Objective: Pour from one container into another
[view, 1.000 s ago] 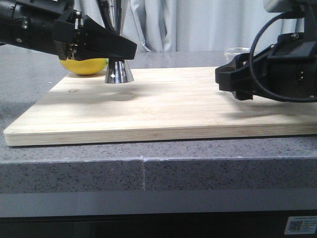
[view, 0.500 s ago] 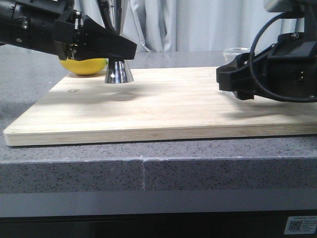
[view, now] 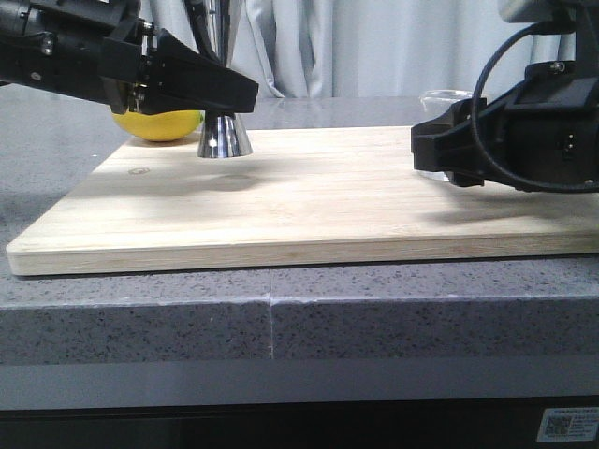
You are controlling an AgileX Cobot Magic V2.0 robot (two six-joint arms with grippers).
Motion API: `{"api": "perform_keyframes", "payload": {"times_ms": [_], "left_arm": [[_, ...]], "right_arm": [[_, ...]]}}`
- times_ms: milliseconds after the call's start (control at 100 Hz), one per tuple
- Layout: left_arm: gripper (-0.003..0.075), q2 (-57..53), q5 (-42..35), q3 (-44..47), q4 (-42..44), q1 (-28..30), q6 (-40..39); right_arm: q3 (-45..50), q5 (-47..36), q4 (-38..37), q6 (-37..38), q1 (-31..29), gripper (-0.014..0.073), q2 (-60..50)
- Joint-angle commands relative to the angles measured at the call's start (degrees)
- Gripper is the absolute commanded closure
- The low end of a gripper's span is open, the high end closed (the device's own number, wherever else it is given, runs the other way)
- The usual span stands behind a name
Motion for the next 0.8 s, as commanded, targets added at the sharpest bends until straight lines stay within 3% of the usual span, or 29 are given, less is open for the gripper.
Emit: {"api": "perform_keyframes", "payload": {"times_ms": [0,650,790], "left_arm": [[0.0687,-3.2,4.0,-1.6,-3.9,-0.5,-0.2],[0.0687,-3.2,5.1,-1.6,-3.9,-0.5,-0.2],[0.0687,-3.2,5.4,-1.6,-3.9,-0.7,-0.2]], "right_arm": [[-1.4,-5.2,-0.6,-0.1,-0.2,0.0358,-1.4],[-2.2,-4.6,-2.1,-0.5,-0.2,0.0358,-5.3],[-3.3,1.1,-3.3,-0.8,-0.2,0.0358,-8.3]]}}
